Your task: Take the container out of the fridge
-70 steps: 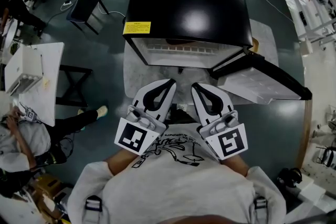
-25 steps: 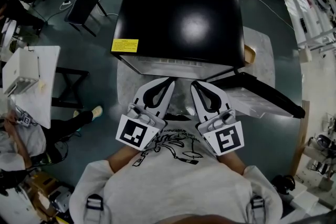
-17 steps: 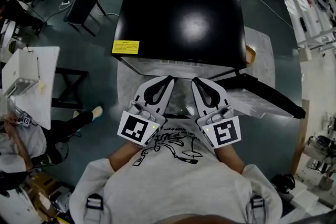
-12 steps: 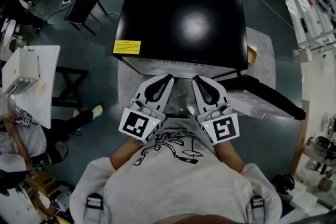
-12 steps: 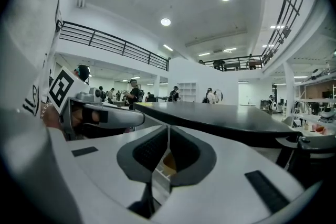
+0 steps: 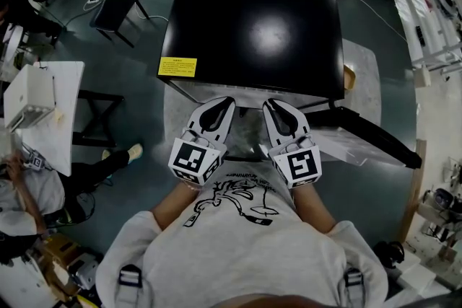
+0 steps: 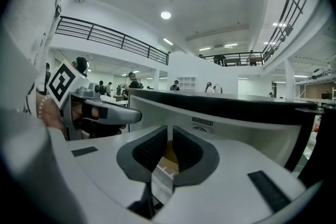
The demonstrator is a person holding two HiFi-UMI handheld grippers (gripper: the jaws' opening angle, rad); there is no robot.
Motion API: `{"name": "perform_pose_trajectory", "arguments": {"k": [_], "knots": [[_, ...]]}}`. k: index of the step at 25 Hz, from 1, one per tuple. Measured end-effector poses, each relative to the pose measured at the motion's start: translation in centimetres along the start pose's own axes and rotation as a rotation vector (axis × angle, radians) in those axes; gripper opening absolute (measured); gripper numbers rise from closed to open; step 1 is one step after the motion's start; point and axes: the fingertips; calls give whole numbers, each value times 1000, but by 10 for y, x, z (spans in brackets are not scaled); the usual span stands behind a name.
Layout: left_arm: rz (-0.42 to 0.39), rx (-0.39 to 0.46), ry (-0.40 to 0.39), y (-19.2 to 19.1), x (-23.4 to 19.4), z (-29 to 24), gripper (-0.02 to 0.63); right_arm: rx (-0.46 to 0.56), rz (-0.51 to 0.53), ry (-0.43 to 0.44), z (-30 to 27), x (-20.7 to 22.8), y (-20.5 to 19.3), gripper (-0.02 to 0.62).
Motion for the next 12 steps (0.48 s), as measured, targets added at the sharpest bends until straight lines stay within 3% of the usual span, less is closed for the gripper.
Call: {"name": "perform_pose_trajectory", "arguments": {"k": [12], "knots": [[67, -65, 33, -29, -32, -24, 55, -97, -35, -21, -31, 17, -40, 44]]}}
Point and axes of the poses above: the fingertips, and each gripper's own axes: z backward along the fingers, x to its right, y out of its top, and after that the axes turned 6 degrees about z, right-handed
